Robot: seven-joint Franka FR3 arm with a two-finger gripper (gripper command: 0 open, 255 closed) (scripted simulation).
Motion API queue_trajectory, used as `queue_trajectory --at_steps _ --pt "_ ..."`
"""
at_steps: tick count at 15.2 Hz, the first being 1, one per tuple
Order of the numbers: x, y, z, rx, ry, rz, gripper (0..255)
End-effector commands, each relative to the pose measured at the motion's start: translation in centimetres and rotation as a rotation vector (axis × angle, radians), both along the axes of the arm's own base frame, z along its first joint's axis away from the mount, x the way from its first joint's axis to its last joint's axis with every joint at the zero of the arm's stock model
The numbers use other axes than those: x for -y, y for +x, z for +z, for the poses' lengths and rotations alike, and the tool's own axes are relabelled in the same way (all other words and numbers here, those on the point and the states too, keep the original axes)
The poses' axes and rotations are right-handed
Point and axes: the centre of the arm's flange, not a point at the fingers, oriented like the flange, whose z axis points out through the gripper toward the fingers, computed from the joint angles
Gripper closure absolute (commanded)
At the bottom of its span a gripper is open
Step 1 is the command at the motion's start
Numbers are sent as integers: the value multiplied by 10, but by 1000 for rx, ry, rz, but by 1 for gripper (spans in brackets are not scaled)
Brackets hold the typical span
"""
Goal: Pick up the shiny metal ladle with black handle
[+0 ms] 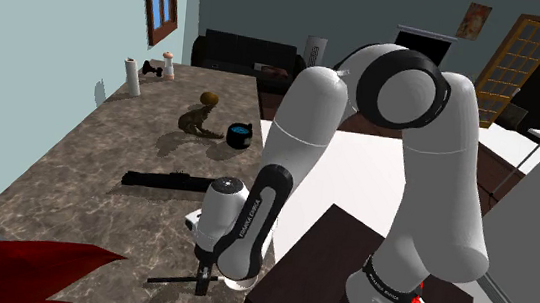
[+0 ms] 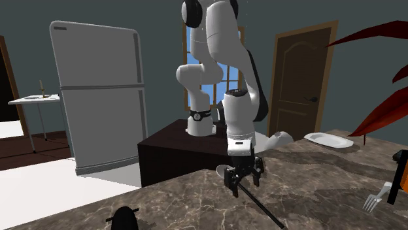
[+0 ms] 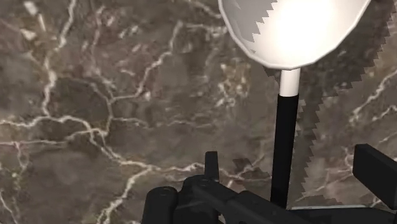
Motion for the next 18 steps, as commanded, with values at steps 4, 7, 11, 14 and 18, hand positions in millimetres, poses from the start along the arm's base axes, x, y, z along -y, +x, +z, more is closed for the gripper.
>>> queue_trajectory --at_steps 4,7,11,14,18 --pt "0 0 -9 0 0 0 255" --pt "1 0 -9 0 0 0 255" --pt "2 0 -9 1 0 0 255" --pt "0 -1 2 0 0 0 255" --pt "0 -1 23 0 0 0 255"
